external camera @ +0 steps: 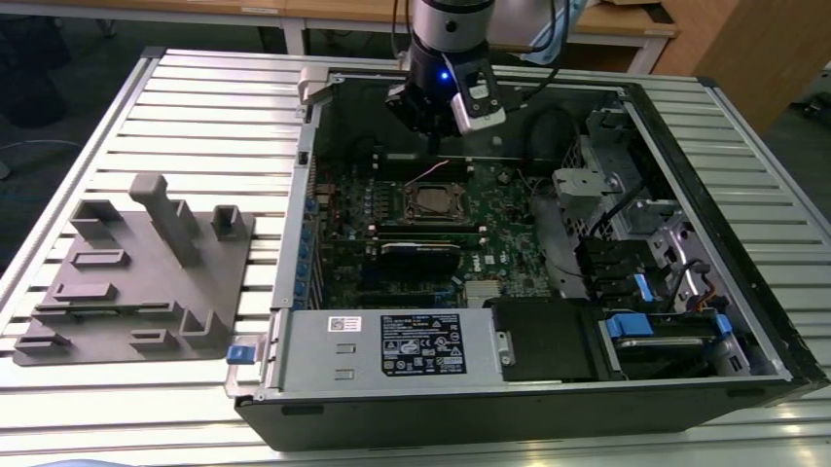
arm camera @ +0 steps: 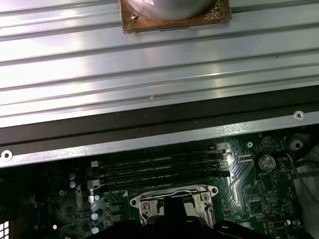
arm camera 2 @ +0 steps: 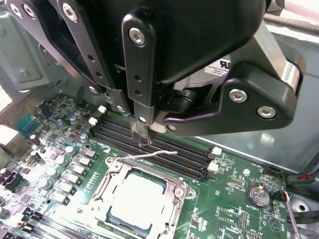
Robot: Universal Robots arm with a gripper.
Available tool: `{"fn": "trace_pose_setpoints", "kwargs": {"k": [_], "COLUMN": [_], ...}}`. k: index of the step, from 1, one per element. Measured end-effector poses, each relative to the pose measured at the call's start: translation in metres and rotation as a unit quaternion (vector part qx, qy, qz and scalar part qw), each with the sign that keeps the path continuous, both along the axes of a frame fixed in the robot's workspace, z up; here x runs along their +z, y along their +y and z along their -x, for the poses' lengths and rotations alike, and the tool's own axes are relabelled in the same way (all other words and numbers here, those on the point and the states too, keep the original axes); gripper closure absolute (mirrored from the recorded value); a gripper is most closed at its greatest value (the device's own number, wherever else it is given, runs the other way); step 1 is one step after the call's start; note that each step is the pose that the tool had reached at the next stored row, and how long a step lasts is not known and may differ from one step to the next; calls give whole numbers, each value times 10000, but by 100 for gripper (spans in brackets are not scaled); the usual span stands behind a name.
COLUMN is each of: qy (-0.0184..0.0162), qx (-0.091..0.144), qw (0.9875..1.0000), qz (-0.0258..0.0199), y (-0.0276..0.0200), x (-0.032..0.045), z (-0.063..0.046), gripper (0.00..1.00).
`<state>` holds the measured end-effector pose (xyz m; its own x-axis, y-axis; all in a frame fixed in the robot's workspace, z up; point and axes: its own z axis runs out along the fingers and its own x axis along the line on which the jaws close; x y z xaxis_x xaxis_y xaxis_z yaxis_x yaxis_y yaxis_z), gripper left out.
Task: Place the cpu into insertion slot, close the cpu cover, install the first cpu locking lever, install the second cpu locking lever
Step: 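Install the first cpu locking lever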
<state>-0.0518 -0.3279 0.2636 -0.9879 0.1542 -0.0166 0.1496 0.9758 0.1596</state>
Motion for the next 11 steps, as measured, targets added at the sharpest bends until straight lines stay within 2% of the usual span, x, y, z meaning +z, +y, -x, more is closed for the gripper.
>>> {"fn": "trace_pose_setpoints", "kwargs": {"k": [11], "qy": [0], "qx": [0], "qw": [10000], "qz": [-22], "y": [-1], "x": [-43], "z": [1], "gripper": [89]}}
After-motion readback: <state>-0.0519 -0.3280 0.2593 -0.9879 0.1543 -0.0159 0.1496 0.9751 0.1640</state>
